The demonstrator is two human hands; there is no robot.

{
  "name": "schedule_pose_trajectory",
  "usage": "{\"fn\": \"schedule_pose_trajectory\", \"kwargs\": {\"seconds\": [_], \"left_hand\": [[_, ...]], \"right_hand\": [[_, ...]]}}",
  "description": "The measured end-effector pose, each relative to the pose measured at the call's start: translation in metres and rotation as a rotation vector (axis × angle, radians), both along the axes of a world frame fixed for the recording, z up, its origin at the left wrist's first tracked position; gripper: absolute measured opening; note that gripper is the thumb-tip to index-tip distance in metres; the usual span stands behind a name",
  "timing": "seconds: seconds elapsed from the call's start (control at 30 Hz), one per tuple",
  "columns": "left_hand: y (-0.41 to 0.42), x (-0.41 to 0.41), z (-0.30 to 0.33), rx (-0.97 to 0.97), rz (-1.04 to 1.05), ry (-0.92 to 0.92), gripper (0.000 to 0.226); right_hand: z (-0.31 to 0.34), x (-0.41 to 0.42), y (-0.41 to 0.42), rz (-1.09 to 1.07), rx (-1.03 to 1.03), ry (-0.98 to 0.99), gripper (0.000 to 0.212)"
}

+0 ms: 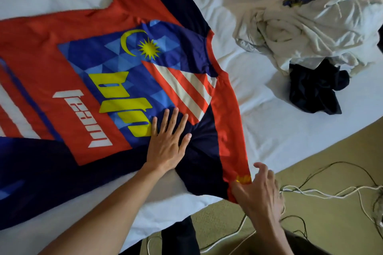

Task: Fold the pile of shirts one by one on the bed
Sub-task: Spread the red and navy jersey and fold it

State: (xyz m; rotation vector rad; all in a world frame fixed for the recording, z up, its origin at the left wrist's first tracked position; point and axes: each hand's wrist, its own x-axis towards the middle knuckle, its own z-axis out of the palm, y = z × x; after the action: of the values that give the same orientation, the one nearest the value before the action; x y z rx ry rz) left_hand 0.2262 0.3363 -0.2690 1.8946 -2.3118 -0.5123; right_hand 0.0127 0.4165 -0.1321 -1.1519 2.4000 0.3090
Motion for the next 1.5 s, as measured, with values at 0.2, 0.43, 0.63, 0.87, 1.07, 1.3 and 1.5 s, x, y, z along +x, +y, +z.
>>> {"fn": "schedule_pose_trajectory", "kwargs": {"seconds": [0.2, 0.43, 0.63, 0.87, 1.07, 1.3, 1.5], "left_hand": [[0.013, 0.015, 0.003, 0.015, 0.071, 0.004, 0.056], [0.050, 0.076, 0.011, -0.039, 0.407, -0.052, 0.060], [0.090, 0.160, 0.019, 0.020, 0.597, -0.105, 0.060], [0.174, 0.287, 0.021, 0.042, 1.161, -0.232, 0.071], [0.154, 0.251, 0.022, 0.000, 0.463, -0.159, 0.060], [0.197, 0.302, 0.028, 0.053, 0.864, -0.249, 0.070], [0.134, 0.176, 0.052, -0.217, 0.168, 0.099, 0.074]], "right_hand": [[-0.041, 0.086, -0.056, 0.476, -0.505, -0.496, 0.064], [-0.110, 0.123, -0.055, 0.639, -0.334, -0.169, 0.064], [-0.111, 0.214, -0.045, 1.147, -0.347, -0.416, 0.060], [-0.130, 0.231, -0.037, 1.221, -0.309, -0.240, 0.066], [-0.127, 0.230, -0.037, 1.227, -0.314, -0.217, 0.066], [-0.119, 0.229, -0.032, 1.112, -0.286, -0.344, 0.061], [-0.083, 0.171, 0.005, 1.033, -0.473, -0.349, 0.083]]}}
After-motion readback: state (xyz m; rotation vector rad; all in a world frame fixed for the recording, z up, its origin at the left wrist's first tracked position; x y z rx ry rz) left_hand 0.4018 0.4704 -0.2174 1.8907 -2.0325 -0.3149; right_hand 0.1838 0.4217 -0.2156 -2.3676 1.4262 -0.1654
